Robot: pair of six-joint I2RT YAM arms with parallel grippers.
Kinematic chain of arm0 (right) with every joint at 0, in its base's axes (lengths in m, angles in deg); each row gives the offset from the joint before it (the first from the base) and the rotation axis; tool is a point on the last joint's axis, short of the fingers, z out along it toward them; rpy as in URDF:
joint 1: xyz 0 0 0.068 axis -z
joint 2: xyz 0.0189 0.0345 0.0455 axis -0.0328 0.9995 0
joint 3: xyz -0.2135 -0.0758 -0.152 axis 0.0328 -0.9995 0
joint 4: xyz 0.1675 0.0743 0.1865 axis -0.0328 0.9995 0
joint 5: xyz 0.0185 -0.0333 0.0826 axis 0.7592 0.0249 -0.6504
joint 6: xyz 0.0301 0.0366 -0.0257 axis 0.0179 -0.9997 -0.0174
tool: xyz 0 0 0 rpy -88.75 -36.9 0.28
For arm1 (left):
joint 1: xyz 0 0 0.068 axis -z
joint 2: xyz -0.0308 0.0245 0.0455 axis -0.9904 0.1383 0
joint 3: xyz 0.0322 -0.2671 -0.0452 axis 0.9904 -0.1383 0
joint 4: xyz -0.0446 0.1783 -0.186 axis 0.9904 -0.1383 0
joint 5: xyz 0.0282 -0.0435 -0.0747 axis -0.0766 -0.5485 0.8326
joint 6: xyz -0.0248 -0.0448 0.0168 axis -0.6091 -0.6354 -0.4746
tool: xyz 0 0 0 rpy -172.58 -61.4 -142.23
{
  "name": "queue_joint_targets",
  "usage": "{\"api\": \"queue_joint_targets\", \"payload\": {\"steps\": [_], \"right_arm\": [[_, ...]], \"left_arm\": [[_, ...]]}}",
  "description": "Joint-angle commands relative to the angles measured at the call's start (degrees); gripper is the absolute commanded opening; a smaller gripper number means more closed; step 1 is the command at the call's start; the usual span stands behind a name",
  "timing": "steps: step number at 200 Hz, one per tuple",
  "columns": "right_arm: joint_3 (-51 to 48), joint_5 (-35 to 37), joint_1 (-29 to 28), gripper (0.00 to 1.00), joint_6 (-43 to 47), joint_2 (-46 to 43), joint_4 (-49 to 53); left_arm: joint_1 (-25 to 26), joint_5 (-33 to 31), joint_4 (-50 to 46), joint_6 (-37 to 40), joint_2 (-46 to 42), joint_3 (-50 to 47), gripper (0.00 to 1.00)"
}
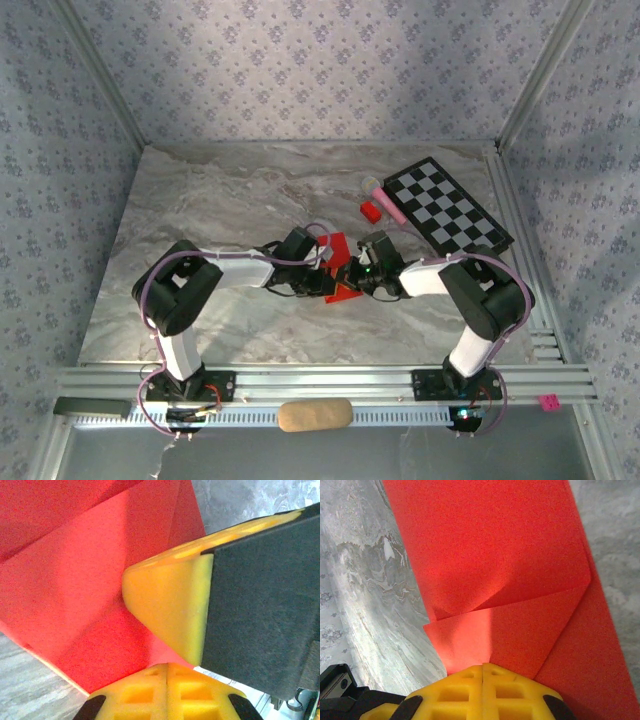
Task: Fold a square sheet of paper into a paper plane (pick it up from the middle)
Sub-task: Fold the triangle a second time at the center of the table.
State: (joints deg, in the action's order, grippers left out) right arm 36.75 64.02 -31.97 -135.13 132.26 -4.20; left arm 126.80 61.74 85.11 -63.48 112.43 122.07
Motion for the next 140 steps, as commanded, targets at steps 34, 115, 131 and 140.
{"api": "queue_joint_targets", "payload": {"steps": [34, 115, 131, 140], "right_arm": [[-1.4, 3.5, 0.3, 0.00, 0.5, 0.6, 5.3], [-1.8, 3.8, 0.6, 0.00, 0.6, 1.0, 5.3], [-1.8, 3.7, 0.6, 0.00, 0.7, 0.9, 5.3], [-1.8, 3.7, 0.6, 0.00, 0.7, 0.9, 5.3]], "left_arm": [[0.6, -0.9, -0.6, 1.2, 1.3, -1.9, 0.00], [1.3, -1.7, -2.4, 2.4, 0.4, -3.8, 0.01], [1.6, -1.2, -3.0, 2.9, -0.3, -4.3, 0.01], [1.9, -1.3, -3.6, 3.2, -0.8, -4.6, 0.02]]}}
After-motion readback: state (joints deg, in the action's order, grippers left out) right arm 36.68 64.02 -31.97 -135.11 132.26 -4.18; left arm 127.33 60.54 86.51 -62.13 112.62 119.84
